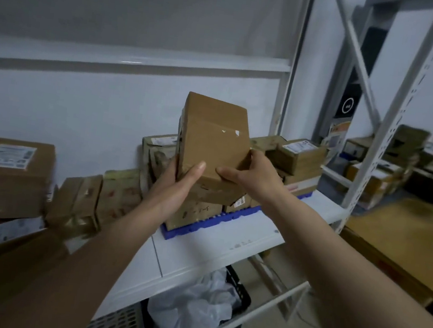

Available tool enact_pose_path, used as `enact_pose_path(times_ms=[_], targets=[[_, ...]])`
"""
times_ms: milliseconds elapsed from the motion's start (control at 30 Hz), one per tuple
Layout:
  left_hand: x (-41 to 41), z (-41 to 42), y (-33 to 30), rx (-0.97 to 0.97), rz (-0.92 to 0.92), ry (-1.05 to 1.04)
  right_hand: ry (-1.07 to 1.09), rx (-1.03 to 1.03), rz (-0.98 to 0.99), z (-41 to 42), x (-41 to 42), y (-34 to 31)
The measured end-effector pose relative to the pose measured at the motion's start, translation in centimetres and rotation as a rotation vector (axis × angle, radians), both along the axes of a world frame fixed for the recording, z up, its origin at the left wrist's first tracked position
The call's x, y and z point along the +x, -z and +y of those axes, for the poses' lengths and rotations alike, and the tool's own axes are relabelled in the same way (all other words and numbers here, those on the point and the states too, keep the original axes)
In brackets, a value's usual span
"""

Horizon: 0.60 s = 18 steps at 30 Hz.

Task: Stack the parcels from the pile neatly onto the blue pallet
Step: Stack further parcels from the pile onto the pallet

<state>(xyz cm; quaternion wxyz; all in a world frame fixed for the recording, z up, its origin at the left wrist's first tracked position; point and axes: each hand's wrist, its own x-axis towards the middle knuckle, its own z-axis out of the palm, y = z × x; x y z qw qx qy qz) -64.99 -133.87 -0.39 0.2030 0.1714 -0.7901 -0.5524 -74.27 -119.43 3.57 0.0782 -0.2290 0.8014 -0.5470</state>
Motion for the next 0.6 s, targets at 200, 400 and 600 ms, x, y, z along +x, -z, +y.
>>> enact_pose_path(times_ms=[200, 400, 600], targets=[[-7.1, 1.2, -2.1, -0.036, 0.006, 0.033, 0.030, -0.083, -0.015, 2.3, -6.1, -1.3], [-14.8, 0.7, -2.8, -0.007, 0.031, 0.088, 0.111, -0.061, -0.033, 2.8, -13.9, -1.9], [-23.1, -1.3, -4.5, 0.084, 0.072, 0.082, 0.139, -0.059, -0.048, 0.9, -22.7, -3.2]])
